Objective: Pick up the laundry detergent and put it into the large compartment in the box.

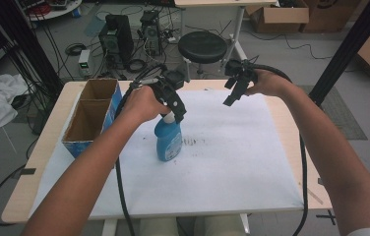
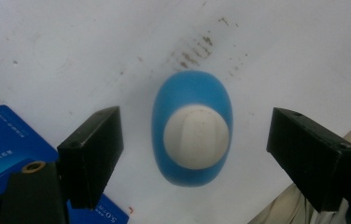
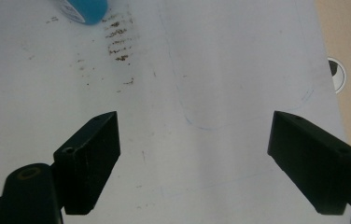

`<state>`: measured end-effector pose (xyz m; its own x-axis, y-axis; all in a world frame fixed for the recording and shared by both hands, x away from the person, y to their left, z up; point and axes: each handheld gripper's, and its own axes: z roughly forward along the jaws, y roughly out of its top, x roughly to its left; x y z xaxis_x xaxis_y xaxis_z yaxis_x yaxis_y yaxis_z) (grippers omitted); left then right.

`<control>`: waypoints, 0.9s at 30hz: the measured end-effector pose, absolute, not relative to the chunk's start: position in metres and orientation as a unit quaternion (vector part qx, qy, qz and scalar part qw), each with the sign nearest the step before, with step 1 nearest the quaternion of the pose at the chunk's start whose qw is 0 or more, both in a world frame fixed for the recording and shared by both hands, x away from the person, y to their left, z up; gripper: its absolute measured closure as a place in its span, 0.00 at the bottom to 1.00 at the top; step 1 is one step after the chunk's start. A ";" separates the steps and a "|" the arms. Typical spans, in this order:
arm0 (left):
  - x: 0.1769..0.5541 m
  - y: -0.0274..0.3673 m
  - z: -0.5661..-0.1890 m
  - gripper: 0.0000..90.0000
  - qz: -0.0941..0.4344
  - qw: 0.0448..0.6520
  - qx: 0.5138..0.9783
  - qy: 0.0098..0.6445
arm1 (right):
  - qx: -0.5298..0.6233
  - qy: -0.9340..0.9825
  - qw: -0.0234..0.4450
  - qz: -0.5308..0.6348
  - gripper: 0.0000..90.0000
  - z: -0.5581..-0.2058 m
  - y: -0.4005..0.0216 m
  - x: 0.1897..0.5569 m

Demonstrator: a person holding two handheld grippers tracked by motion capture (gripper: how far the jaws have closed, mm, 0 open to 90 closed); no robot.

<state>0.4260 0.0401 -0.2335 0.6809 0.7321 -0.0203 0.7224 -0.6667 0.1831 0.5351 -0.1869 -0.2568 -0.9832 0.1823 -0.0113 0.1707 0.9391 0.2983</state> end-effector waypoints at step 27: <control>0.427 0.039 -0.275 0.22 0.020 0.083 0.907 0.413 | 0.085 0.985 0.020 0.149 0.19 -0.257 -0.185 0.534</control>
